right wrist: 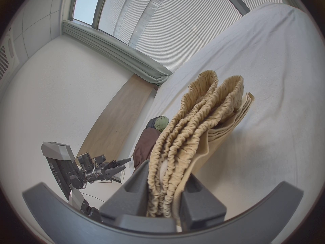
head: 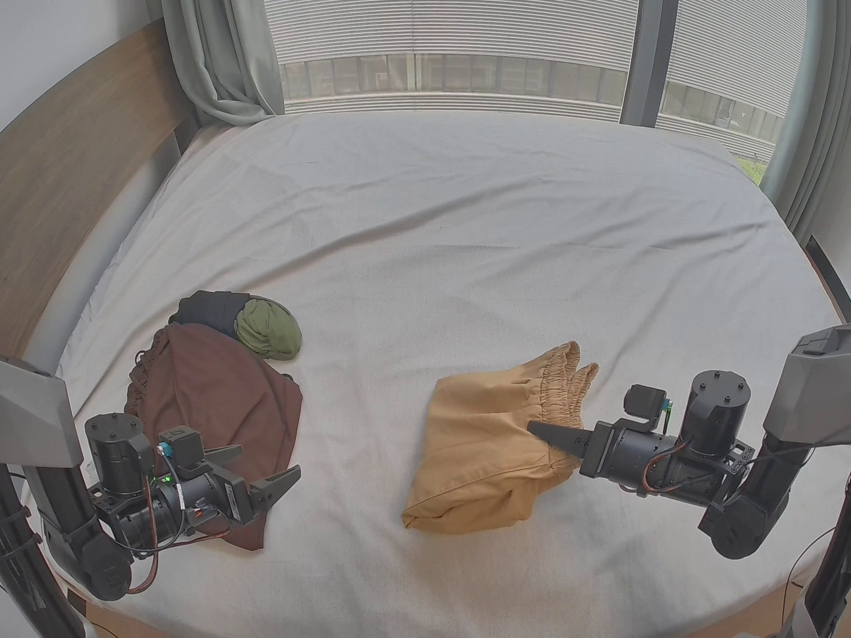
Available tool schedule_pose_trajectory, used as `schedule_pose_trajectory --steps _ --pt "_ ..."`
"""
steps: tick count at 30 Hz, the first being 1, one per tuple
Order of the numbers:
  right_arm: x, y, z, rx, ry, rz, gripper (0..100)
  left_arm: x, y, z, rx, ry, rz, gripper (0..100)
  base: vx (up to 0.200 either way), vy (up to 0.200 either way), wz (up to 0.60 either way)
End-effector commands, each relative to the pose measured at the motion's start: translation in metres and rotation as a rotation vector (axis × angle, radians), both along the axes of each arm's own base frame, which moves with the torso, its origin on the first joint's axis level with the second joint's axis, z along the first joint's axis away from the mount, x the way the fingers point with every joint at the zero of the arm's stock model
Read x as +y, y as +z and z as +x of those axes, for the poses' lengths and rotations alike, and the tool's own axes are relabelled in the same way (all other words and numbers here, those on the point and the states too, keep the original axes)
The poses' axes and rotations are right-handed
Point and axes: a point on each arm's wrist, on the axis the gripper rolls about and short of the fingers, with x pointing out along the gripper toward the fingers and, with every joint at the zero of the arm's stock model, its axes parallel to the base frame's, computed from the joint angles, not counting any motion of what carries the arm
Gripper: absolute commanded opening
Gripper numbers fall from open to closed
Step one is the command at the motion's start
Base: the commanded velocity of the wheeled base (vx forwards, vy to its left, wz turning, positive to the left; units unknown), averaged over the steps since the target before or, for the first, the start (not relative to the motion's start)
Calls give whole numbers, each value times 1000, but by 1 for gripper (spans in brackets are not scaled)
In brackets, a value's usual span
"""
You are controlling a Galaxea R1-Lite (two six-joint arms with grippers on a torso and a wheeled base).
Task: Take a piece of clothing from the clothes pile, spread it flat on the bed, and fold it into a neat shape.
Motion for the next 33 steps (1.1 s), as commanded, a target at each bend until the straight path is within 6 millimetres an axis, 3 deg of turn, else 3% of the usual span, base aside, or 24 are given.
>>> schedule_pose_trajectory --steps 1,12,23,29,33 --pt "4 14 4 -53 8 28 0 0 0 1 -4 0 -1 100 0 0 0" --pt "11 28 16 -124 10 66 0 0 0 1 -3 1 -2 100 0 0 0" --pt "19 48 44 -154 -3 86 0 0 0 1 0 2 -1 100 0 0 0" --pt "25 60 61 -169 2 94 0 0 0 1 0 2 -1 100 0 0 0" --pt "25 59 83 -155 -21 85 0 0 0 1 -3 2 -2 100 0 0 0"
